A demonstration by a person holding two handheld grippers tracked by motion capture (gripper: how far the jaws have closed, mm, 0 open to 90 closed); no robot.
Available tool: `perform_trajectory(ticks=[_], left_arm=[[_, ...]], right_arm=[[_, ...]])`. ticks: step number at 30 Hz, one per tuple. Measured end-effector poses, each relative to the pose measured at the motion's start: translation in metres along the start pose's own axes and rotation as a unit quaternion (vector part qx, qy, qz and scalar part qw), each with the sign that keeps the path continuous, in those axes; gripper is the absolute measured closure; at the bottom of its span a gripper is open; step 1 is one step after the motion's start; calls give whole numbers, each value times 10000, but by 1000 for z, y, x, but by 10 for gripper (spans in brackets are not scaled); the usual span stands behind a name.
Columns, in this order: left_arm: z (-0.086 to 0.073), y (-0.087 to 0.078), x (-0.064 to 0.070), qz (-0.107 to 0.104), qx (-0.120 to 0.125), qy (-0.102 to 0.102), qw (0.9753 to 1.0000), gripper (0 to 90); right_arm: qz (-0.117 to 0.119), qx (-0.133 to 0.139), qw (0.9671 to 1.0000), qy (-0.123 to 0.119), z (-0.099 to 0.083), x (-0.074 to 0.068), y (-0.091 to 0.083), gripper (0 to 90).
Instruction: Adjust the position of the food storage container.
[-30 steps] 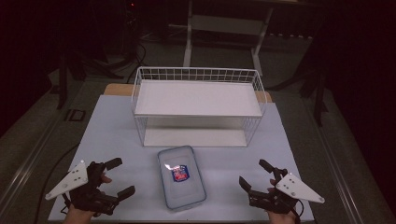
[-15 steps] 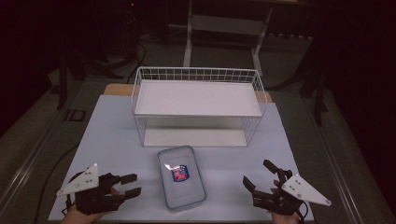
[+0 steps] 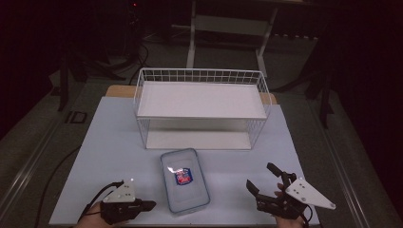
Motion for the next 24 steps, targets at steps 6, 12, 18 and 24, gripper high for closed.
perform_trajectory(ticks=[6,12,18,24], left_arm=[[-3,23,2,-5,-384,81,9992,891],[2,41,0,-21,-527,124,9985,893],[9,50,3,-57,-473,131,9988,892],[18,59,7,-60,-411,121,9991,892]], right_arm=[[1,4,10000,26,0,0,0,134],[19,-2,10000,30,0,0,0,134],[32,20,10000,74,0,1,-1,134],[44,19,10000,74,-1,1,-1,134]])
Point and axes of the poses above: each handheld gripper's, and its own axes: y roughly forward along the jaws, z roughly out of its top, x roughly to its right, the point moved 4 cm from there along y, roughly forward along the jaws, and after that the axes turned 5 degrees about -y, right-handed, at the moved point
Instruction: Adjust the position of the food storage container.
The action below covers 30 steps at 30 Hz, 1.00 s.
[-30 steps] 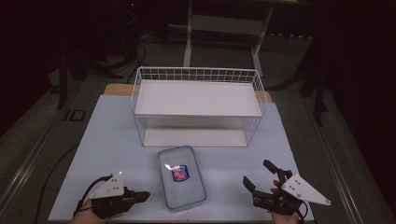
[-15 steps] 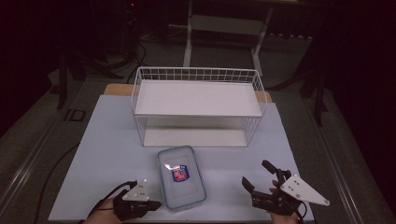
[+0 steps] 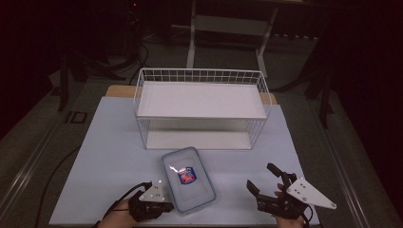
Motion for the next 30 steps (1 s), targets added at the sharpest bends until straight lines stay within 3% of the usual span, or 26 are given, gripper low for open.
perform_trajectory(ticks=[4,14,25,30], left_arm=[[7,6,2,-8,32,90,10000,892],[7,12,7,31,-2,135,9999,893],[24,28,10,-133,36,216,9997,893],[30,35,13,-146,-21,350,9993,893]], right_arm=[[10,-8,10000,-11,0,0,0,134],[33,-29,10000,-34,-1,-1,1,134],[47,-27,10000,21,-1,0,0,134],[44,-18,10000,13,-1,0,0,134]])
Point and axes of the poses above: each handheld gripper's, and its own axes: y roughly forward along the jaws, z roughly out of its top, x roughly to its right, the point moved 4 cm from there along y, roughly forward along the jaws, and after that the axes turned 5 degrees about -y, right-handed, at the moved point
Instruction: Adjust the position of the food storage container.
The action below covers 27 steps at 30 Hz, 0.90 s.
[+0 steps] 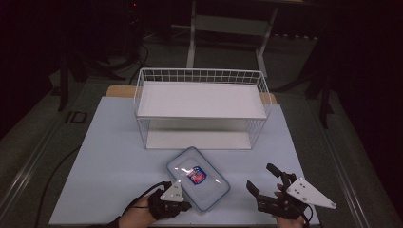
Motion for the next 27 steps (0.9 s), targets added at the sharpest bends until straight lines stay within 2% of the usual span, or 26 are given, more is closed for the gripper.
perform_trajectory(ticks=[3,8,12,14,19,22,27], left_arm=[[7,8,2,-37,-3,117,9999,893],[14,18,4,-25,-6,174,9998,893],[15,15,8,-56,20,298,9995,893],[15,11,11,-99,78,239,9996,893],[15,4,10,-6,158,238,9996,893],[17,4,7,53,196,199,9996,893],[21,11,8,-8,163,201,9997,893]], right_arm=[[9,-9,10000,12,0,0,0,134],[17,1,10000,17,0,0,0,135],[29,-11,10000,20,0,0,0,134],[26,-14,10000,14,0,0,0,134],[50,-26,10000,44,-1,0,1,135],[44,-27,10000,45,-1,0,1,134],[51,-35,10000,49,-1,0,2,134]])
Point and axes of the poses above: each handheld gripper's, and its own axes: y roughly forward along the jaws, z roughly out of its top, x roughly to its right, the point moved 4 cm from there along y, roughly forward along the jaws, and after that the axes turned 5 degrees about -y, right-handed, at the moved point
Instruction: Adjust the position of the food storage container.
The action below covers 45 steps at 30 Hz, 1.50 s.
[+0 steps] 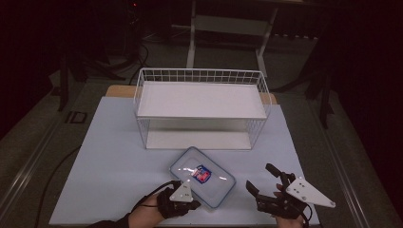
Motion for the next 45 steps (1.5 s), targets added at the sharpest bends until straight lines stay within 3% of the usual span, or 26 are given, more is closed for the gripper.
perform_trajectory(ticks=[9,17,22,35,45], left_arm=[[14,15,-2,5,-45,136,9999,893],[27,29,-5,18,32,0,10000,893],[34,37,-8,66,17,31,10000,893],[54,56,-18,177,58,-132,9997,893],[64,64,-24,345,102,-397,9986,893]], right_arm=[[16,-11,10000,2,-1,0,0,135],[14,-5,10000,23,-1,1,-1,135],[26,-3,10000,29,-1,1,0,135],[57,-9,10000,36,-2,1,0,135],[74,-23,10000,40,-2,1,1,135]])
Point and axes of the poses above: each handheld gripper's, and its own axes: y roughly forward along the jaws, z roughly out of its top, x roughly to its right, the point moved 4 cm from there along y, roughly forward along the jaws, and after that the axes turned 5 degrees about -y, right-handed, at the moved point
